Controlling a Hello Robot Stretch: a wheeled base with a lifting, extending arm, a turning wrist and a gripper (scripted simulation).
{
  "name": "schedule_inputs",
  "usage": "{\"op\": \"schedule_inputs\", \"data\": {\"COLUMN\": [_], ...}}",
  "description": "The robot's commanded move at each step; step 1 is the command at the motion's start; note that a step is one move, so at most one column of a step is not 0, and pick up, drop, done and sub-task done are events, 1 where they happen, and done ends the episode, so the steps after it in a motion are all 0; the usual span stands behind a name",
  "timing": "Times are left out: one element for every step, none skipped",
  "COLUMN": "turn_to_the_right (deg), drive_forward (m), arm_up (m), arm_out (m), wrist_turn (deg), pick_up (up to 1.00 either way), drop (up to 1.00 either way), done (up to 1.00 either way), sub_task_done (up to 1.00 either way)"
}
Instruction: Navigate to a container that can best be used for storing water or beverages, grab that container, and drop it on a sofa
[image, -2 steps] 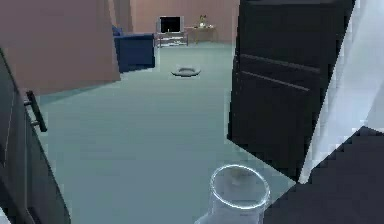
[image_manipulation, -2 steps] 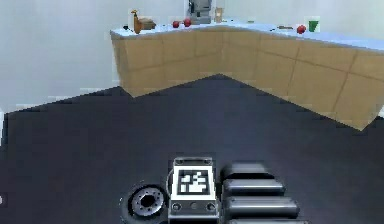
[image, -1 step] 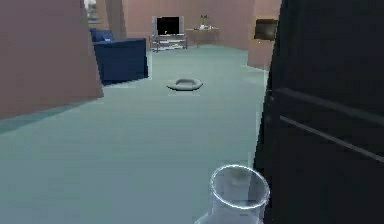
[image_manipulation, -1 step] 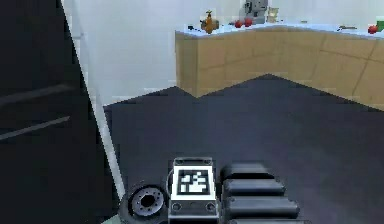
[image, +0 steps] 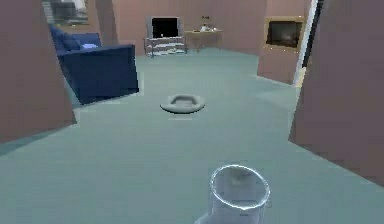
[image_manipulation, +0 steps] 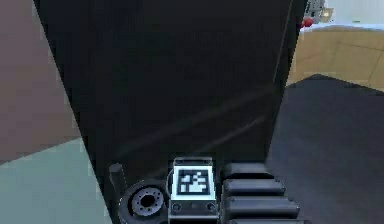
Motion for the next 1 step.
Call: {"op": "schedule_inputs", "data": {"turn_to_the_right": [12.0], "drive_forward": [0.00], "arm_up": [0.00], "arm_out": [0.00], "wrist_turn": [0.0], "pick_up": [0.00], "drop": [0.00], "done": [0.00], "sub_task_done": [0.00]}}
